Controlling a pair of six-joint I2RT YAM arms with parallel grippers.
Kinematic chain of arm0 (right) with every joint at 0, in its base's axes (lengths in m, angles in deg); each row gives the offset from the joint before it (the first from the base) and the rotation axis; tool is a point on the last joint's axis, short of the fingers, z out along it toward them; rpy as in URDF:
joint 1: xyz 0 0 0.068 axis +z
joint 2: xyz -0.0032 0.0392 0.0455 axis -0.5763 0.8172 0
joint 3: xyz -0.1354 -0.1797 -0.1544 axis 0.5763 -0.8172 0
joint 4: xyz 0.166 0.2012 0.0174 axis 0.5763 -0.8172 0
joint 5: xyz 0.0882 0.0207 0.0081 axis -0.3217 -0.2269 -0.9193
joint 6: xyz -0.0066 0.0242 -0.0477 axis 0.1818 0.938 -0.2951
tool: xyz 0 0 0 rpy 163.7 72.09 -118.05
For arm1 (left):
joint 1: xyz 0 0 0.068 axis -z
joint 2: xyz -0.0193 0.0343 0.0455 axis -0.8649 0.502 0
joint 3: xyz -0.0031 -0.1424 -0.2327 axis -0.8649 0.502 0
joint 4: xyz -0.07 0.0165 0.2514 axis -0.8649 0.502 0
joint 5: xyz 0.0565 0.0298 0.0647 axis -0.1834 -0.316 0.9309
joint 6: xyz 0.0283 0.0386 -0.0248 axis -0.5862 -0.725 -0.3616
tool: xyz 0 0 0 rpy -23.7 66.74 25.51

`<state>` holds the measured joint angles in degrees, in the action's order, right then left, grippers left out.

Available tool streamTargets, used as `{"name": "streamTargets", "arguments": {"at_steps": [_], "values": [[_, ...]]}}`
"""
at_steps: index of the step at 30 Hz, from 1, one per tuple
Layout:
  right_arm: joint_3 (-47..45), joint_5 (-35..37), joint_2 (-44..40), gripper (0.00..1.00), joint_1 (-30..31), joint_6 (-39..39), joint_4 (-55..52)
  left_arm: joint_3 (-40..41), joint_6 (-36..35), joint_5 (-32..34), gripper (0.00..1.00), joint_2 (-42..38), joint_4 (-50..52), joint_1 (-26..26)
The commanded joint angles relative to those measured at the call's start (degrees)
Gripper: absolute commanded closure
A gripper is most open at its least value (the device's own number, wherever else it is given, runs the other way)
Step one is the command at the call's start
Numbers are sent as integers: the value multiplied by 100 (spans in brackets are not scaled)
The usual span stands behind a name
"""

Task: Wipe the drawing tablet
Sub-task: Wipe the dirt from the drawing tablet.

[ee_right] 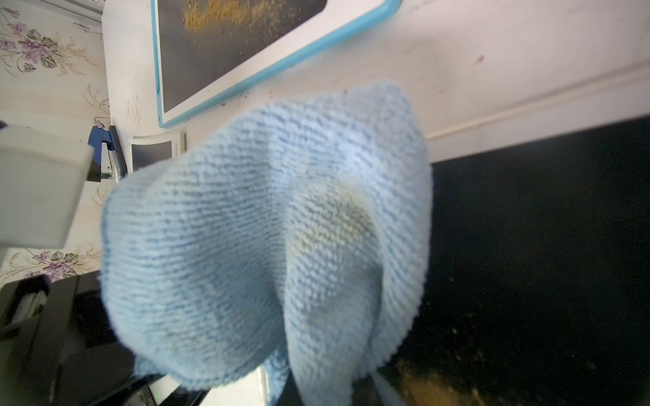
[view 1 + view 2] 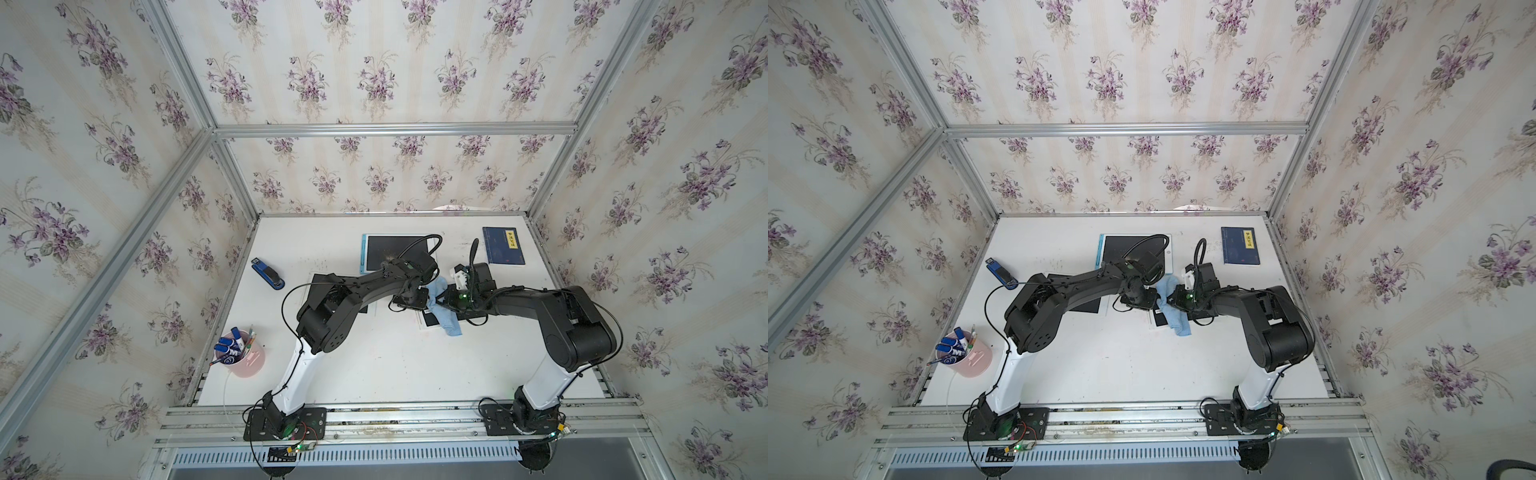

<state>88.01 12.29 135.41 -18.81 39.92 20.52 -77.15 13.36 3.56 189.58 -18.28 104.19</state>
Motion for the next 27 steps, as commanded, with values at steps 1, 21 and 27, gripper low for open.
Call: {"name": "streamTargets", "arguments": {"at_steps": [1, 21, 27], "values": [[-28, 1175, 79, 100, -1, -107, -737, 163, -82, 54, 66, 169, 539, 7], [-107, 2632, -524, 100, -12, -12, -1506, 326, -167, -17, 66, 89, 376, -19], [113, 3592, -446, 100, -8, 11, -2059, 394, -190, -61, 66, 72, 326, -21]]}}
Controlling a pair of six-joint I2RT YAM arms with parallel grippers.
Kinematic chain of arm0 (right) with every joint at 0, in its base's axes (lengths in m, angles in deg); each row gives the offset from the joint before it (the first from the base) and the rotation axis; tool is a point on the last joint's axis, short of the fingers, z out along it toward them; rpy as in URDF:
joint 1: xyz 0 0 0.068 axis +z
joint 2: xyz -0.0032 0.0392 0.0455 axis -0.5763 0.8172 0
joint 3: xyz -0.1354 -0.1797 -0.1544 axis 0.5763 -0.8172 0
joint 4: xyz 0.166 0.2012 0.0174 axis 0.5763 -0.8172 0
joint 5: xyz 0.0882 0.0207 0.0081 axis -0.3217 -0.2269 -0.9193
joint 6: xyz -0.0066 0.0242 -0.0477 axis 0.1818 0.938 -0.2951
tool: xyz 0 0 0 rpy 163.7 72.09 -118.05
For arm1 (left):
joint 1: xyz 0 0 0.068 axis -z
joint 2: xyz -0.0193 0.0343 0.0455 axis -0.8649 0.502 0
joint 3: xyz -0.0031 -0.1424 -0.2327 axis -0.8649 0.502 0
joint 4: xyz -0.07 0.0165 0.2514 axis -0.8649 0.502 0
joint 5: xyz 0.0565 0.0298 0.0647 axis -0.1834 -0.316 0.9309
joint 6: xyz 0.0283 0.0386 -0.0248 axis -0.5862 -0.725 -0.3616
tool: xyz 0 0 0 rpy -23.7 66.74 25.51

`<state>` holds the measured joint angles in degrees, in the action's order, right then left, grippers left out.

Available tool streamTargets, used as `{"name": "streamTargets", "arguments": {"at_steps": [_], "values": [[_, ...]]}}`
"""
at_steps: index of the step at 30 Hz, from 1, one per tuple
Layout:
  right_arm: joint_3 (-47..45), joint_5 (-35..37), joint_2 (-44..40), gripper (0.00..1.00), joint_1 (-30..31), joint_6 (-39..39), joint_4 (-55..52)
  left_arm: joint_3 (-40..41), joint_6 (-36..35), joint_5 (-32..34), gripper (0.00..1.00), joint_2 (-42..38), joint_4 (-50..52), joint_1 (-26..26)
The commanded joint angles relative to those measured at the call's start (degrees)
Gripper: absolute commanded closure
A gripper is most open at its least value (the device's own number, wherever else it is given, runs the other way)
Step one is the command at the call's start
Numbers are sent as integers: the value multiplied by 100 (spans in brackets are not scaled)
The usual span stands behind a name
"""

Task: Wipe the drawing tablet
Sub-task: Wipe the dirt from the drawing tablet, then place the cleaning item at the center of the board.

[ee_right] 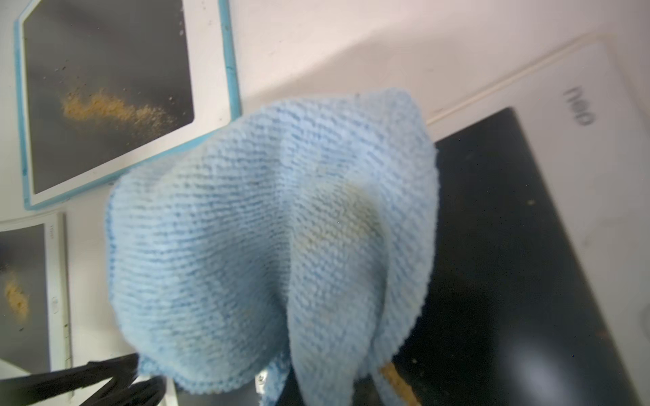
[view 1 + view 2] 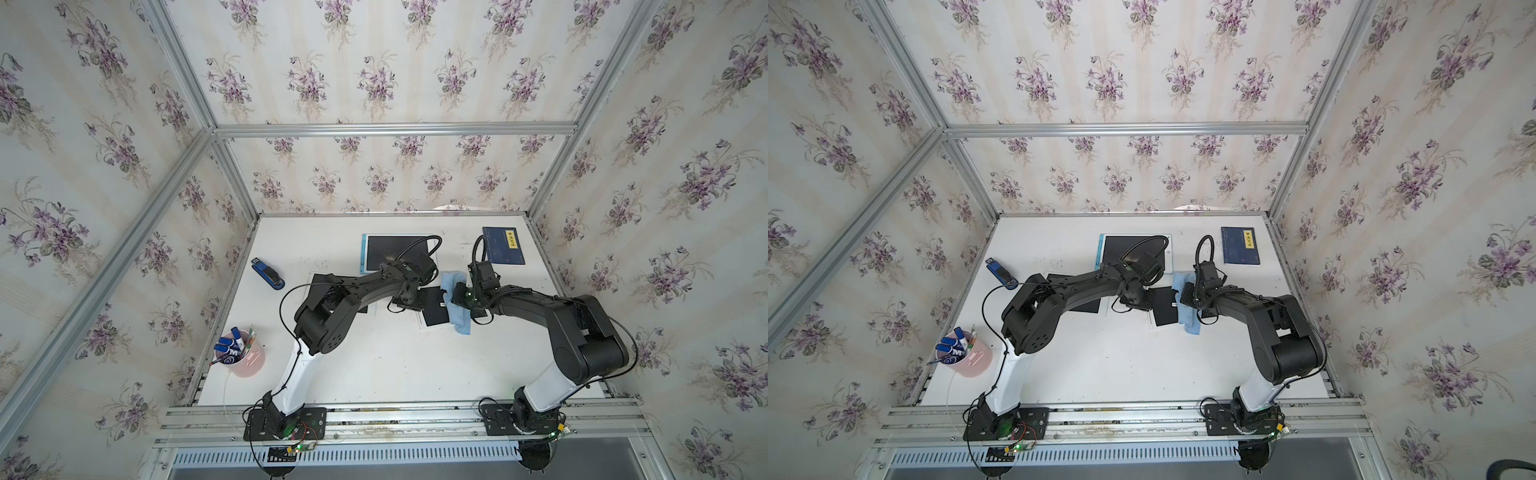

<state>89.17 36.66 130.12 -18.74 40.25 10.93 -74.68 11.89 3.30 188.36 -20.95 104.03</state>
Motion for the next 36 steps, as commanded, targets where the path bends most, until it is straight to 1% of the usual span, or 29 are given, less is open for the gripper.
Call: {"name": "streamTargets", "arguments": {"at_steps": [1, 7, 16, 19, 23, 29, 33, 36], "values": [[15, 1337, 84, 100, -19, 29, -1182, 146, -47, -39, 66, 188, 587, -9], [68, 2317, 126, 100, -177, 529, -1689, 159, -78, -52, 66, 141, 586, -27], [258, 3562, 56, 100, -874, 1646, -2769, 273, -122, -61, 66, 34, 542, -38], [467, 4103, -2, 100, -906, 2056, -3260, 350, -135, -61, 66, -29, 499, -45], [719, 4617, -132, 100, -873, 2408, -3767, 468, -149, -68, 65, -116, 434, -82], [903, 4909, -509, 100, -753, 2342, -3881, 605, -177, -109, 64, -344, 315, -128], [1084, 5057, -473, 100, -660, 2317, -3965, 615, -204, -179, 61, -520, 248, -139], [1230, 5017, -337, 100, -649, 2278, -3986, 606, -223, -184, 55, -640, 239, -145]]}}
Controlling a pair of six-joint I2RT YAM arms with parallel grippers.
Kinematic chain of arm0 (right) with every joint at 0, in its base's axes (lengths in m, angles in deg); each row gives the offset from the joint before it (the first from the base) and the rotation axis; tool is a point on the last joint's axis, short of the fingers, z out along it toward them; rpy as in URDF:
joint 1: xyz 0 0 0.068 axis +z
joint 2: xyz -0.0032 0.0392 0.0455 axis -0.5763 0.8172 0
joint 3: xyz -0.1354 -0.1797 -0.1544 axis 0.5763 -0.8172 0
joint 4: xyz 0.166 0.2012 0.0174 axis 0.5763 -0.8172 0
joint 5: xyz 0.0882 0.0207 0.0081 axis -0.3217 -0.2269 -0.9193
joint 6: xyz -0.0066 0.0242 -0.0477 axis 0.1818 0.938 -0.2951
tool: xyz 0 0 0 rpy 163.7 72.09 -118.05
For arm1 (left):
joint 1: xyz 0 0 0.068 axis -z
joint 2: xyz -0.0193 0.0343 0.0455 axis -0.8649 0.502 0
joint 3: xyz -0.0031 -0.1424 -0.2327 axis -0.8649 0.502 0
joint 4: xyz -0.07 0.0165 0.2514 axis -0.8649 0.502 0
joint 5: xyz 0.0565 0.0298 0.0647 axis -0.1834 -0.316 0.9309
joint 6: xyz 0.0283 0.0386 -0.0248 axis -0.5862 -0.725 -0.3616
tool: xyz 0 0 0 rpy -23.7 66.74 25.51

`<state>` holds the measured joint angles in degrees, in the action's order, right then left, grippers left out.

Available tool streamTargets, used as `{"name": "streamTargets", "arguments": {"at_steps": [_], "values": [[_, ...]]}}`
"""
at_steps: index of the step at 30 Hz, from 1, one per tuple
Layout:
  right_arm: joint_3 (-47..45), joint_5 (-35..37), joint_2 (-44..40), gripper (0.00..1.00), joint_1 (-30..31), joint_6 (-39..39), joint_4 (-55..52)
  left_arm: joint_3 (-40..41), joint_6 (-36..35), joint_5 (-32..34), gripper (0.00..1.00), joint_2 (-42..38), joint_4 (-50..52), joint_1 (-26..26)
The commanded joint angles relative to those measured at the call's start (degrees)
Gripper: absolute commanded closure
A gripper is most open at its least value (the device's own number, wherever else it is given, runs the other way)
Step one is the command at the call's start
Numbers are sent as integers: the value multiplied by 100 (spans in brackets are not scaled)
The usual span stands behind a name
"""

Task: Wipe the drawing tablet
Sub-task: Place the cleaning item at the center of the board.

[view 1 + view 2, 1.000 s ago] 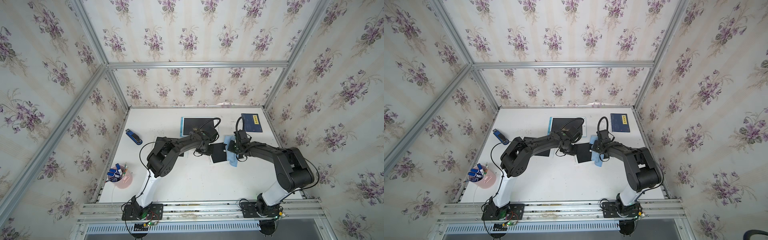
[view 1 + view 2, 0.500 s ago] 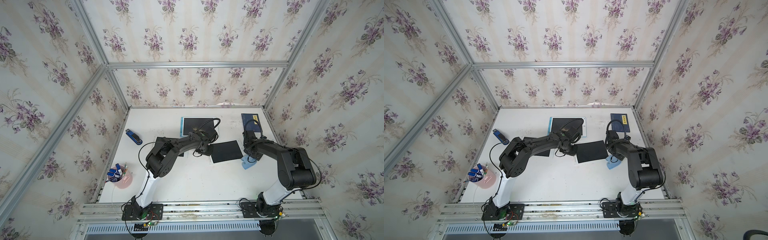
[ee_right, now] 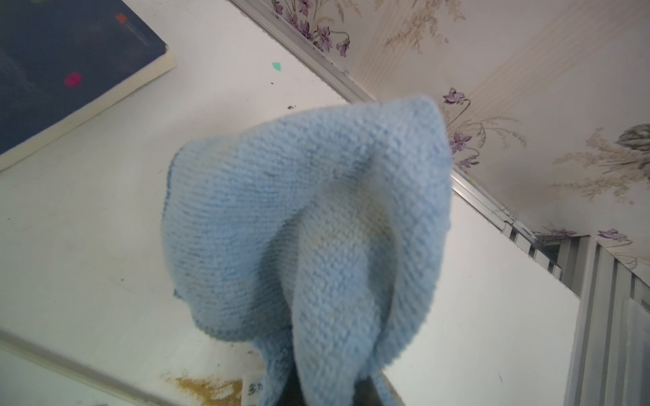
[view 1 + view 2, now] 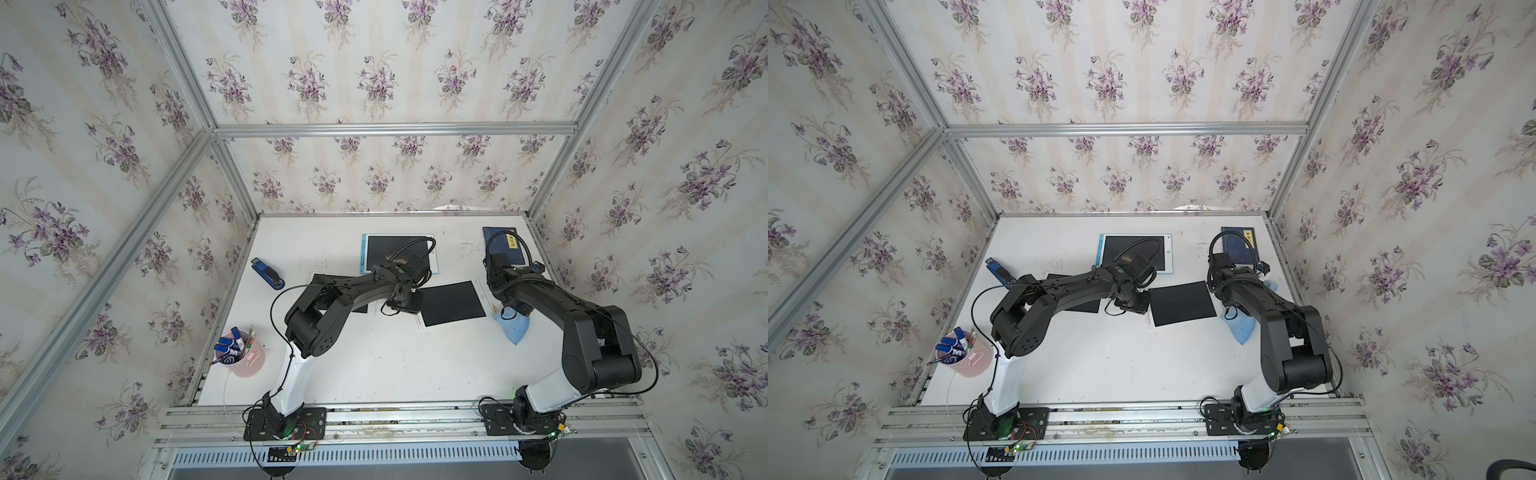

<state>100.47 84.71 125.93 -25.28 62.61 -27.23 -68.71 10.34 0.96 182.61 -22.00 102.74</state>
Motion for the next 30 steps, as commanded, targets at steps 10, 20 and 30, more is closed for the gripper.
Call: {"name": "streamTargets", "arguments": {"at_steps": [10, 20, 30], "values": [[316, 153, 389, 100, 1, -32, -26, 222, -114, -350, 34, -631, 116, -169], [343, -376, 619, 100, -1333, 42, -158, 1022, 8, -1502, 31, -1330, -1075, -471], [240, 51, 828, 100, -2072, 835, -941, 1048, -132, -1579, 30, -1347, -1194, -543]]}}
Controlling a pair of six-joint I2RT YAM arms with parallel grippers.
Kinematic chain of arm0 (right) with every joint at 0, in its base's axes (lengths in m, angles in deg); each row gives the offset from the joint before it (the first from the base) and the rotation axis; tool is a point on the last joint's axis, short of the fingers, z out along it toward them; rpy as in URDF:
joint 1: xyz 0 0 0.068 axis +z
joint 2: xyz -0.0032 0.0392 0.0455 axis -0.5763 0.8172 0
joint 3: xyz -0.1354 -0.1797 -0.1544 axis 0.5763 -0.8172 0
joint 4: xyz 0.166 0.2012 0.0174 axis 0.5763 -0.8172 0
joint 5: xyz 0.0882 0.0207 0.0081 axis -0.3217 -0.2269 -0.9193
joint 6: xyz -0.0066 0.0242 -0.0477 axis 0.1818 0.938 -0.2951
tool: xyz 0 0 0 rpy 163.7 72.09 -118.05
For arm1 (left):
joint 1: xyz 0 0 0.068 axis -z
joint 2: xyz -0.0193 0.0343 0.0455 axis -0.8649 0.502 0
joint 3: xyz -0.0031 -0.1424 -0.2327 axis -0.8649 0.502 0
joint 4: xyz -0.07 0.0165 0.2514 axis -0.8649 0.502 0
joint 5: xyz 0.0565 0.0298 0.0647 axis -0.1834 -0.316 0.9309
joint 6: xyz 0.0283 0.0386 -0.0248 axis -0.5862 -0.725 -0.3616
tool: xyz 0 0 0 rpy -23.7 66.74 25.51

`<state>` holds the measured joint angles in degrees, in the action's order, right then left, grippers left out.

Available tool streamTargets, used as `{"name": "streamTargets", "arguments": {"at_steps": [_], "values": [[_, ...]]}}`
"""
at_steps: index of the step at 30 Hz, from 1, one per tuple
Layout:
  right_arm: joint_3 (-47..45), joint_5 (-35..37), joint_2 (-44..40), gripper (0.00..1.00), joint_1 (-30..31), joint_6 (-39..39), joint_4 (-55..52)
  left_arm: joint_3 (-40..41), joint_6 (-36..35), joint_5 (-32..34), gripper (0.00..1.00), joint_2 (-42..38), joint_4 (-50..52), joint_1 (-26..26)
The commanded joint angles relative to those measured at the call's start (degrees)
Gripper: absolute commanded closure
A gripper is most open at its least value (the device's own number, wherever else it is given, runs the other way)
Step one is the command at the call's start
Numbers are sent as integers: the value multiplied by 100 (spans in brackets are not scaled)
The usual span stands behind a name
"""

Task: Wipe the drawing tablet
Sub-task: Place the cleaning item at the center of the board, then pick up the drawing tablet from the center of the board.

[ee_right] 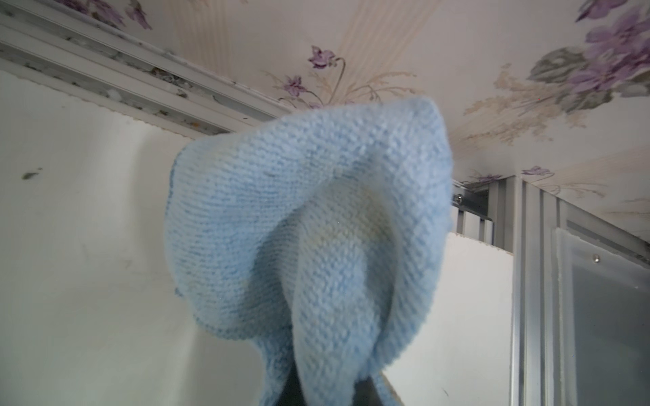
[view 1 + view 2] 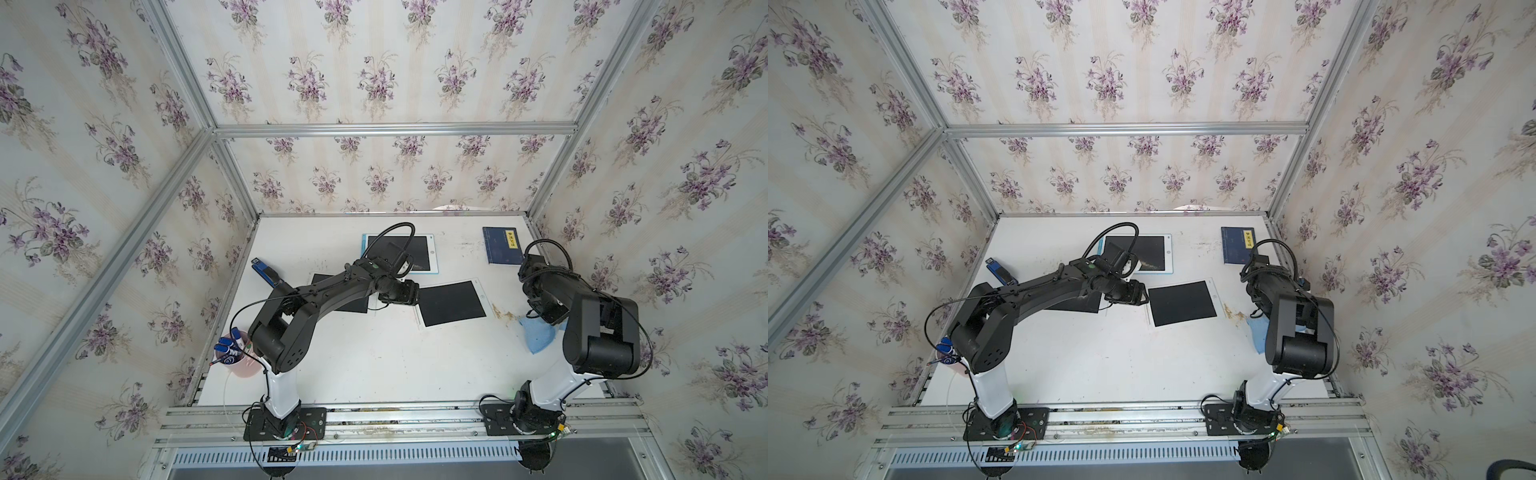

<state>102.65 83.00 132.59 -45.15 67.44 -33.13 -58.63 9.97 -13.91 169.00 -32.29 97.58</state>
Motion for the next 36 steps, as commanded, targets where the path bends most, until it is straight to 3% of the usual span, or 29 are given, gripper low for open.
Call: {"name": "streamTargets", "arguments": {"at_steps": [1, 8, 15, 17, 20, 22, 25, 27, 32, 36], "values": [[85, 177, 309, 98, -153, 375, -414, 63, -92, -125, 30, 49, -193, -43], [85, -159, 569, 88, -350, 84, -281, 330, -56, -245, 28, 29, -235, -128], [-322, -357, -442, 35, -282, -734, 494, 504, 11, -534, 25, -59, -475, -290], [-435, -281, -861, 12, -68, -969, 733, 498, 39, -729, 25, -42, -529, -309], [-592, -376, -1476, 2, 418, -1509, 1213, 563, 194, -1011, 25, -18, -688, -368], [-712, -531, -1865, 0, 872, -2050, 1714, 811, 550, -1451, 23, 9, -1165, -508], [-909, -1547, -2297, 0, 1408, -3011, 2705, 1332, 1261, -1953, 0, 50, -2098, -739], [-897, -2260, -2317, 0, 1470, -3184, 3005, 1592, 1530, -1942, 0, 3, -2466, -800], [-525, -2545, -1804, 0, 1574, -3366, 3076, 1737, 1699, -1438, 0, -278, -2379, -794], [-251, -3271, -1209, 1, 1571, -3422, 3190, 1849, 1982, -1653, 0, -362, -2828, -801]]}}
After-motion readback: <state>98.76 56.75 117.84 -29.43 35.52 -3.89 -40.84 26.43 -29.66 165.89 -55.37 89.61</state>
